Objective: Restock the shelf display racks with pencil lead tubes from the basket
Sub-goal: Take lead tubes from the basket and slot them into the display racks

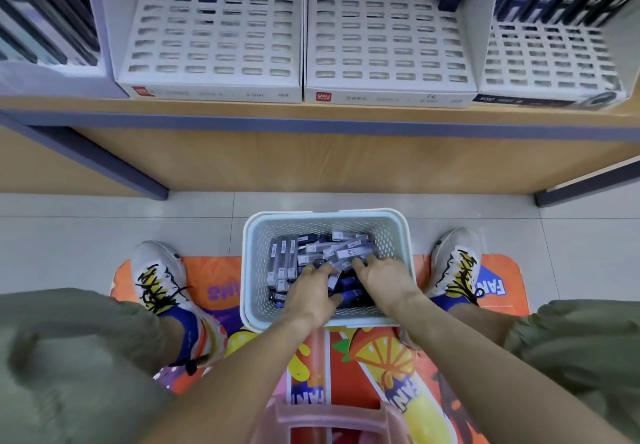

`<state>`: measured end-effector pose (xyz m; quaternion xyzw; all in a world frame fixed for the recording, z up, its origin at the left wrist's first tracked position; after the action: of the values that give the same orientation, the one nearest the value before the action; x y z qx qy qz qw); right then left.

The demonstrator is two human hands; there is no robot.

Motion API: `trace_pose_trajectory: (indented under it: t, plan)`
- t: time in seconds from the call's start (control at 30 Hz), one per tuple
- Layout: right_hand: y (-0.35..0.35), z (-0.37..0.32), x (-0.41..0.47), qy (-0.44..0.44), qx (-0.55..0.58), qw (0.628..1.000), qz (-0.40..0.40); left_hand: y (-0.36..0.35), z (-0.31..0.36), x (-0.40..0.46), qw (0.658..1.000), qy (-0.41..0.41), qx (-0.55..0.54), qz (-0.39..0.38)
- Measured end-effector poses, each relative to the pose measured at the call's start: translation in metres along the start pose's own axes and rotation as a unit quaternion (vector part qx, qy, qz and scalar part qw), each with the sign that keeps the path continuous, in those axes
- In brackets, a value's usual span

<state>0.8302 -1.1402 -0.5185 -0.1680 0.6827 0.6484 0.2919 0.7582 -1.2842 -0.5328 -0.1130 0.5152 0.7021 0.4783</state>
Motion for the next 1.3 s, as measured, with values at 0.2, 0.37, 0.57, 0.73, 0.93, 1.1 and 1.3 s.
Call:
trace_pose_trajectory:
  t: [0.2, 0.37, 0.57, 0.73, 0.93, 1.1, 1.3]
  plan:
    - [-0.004, 0.007, -0.006, 0.026, 0.017, 1.0, 0.003, -0.008, 0.009, 0.004, 0.981, 0.084, -0.174, -0.01]
    - [-0.004, 0.005, -0.01, -0.004, 0.068, 0.998, 0.002, -0.016, 0.025, 0.011, 0.919, 0.143, -0.363, -0.049]
    - [-0.005, -0.004, -0.009, -0.012, 0.049, 0.999, 0.002, -0.044, 0.025, 0.032, 0.907, 0.165, -0.382, -0.06]
    - [-0.001, -0.003, -0.009, 0.004, 0.01, 1.0, 0.003, -0.028, 0.037, 0.02, 0.828, 0.221, -0.514, -0.048]
    - [0.006, 0.001, -0.01, 0.048, -0.042, 0.998, 0.007, -0.023, 0.04, 0.02, 0.806, 0.24, -0.538, -0.057]
    - [0.008, 0.0, -0.01, 0.078, -0.068, 0.995, 0.006, -0.014, 0.045, 0.016, 0.779, 0.26, -0.566, -0.067]
    - [0.01, 0.005, -0.021, 0.025, 0.025, 0.998, 0.06, -0.008, 0.046, 0.018, 0.736, 0.285, -0.611, -0.053]
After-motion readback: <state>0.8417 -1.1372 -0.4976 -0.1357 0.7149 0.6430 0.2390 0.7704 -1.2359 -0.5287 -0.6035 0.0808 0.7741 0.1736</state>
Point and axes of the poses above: each hand's wrist, its own x-axis towards the middle knuckle, its own y-axis out of the back of the hand, z = x × y, the point moved 1 cm from there along x, towards the middle knuckle, and after that the axes turned 5 degrees about x, right-handed, at the moved point
